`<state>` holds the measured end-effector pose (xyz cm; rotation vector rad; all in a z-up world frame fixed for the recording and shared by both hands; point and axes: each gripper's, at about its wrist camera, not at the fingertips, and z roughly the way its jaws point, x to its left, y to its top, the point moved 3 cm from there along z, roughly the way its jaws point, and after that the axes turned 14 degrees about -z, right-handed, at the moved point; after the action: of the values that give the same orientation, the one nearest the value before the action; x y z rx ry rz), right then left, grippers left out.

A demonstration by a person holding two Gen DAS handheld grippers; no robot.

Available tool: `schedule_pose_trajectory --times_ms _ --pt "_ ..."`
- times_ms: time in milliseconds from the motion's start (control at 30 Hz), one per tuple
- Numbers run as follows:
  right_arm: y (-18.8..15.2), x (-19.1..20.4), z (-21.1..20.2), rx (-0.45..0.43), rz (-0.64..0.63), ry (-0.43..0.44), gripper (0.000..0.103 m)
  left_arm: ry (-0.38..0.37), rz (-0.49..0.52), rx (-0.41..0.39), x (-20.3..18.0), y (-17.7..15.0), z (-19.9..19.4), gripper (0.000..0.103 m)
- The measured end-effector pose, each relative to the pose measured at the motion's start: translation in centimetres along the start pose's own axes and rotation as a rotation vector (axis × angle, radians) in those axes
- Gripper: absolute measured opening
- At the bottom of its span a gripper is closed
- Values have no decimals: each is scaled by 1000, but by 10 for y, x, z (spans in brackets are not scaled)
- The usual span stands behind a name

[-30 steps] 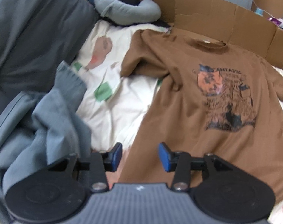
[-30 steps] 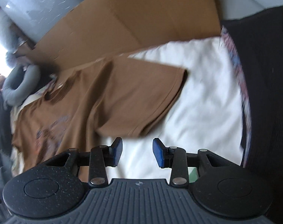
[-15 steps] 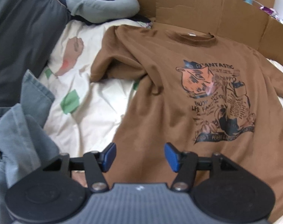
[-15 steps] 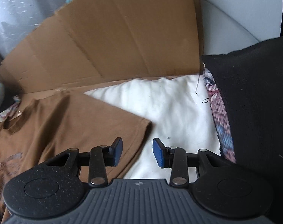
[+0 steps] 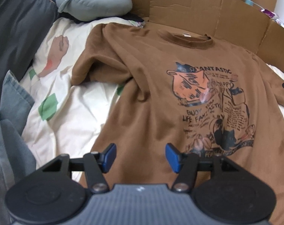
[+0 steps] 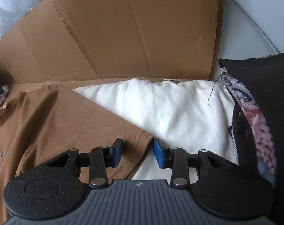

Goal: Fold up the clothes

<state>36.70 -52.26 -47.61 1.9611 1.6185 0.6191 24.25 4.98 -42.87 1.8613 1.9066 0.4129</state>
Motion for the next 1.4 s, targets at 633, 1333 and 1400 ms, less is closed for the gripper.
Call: schedule_pose_trajectory --times_ms 633,1333,1400 --pt "37 -11 -4 3 -87 -101 3 1 -43 34 -3 -7 35 65" --pt "73 -20 19 38 -125 -178 4 -10 -44 48 -8 -6 38 65" --pt "70 -23 22 42 -93 -175 13 -13 -42 49 -9 -6 38 66"
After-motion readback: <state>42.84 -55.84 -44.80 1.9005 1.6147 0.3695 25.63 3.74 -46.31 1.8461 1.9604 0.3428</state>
